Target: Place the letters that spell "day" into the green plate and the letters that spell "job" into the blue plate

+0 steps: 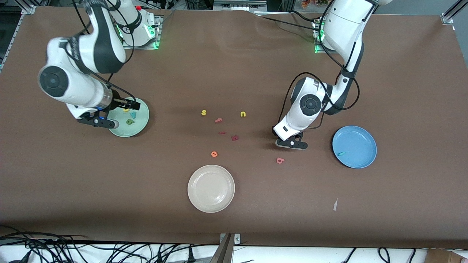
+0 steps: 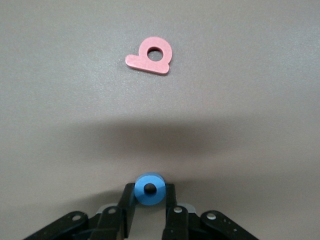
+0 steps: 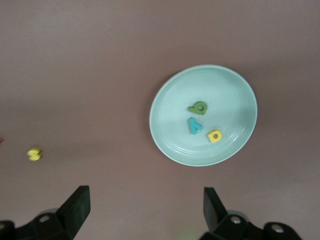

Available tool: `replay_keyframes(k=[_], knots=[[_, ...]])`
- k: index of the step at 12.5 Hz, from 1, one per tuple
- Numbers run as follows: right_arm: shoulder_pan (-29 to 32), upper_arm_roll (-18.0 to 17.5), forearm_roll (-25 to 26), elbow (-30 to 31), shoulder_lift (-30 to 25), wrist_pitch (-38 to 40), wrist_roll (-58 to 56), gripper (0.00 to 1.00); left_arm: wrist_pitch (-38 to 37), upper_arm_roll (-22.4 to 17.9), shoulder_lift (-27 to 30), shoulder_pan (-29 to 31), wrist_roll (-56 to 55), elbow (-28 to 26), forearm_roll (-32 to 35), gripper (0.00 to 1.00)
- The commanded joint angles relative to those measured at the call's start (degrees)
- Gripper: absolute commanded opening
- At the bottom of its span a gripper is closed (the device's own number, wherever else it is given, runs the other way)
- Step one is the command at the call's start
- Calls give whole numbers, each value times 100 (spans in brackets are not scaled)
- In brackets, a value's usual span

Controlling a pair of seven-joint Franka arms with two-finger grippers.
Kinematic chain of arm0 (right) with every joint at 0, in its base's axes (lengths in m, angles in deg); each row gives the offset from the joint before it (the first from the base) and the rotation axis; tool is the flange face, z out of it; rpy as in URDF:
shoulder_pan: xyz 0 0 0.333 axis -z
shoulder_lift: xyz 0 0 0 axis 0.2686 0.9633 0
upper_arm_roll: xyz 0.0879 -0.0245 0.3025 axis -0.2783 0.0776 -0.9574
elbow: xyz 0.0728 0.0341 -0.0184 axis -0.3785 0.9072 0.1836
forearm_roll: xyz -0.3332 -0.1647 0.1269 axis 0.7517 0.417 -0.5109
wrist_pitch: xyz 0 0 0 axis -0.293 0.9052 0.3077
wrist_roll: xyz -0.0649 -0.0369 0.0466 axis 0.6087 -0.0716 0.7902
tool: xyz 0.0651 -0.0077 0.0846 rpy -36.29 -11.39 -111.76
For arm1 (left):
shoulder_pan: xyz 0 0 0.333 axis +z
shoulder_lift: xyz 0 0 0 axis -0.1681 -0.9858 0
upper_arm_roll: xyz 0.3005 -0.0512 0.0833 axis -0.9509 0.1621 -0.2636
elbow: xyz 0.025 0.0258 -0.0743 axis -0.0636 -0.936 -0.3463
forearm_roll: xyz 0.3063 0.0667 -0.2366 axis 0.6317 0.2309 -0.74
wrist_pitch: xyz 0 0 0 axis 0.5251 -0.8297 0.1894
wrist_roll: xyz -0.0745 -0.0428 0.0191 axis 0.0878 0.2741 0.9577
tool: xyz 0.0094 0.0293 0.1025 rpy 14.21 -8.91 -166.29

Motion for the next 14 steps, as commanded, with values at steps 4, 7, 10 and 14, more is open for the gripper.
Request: replay_keyframes(k=[4,7,10,14], knots=[[-25,640,-10,-2110,52,1779,-943,100,16,-165,-35,-44,-4,120,146,21],[175,486,479,-2298,-246,1845,-890,100,-334,-201,483,428,223,15,208,21],[2243,-1626,982,-2271,-554,1984,-943,100,-801,-192,1002,1210,1434,-230,208,21],[4172,-3370,957,-1887,-869,1985,-890,100,-828,-218,1319,1835,2761,-661,199,25]])
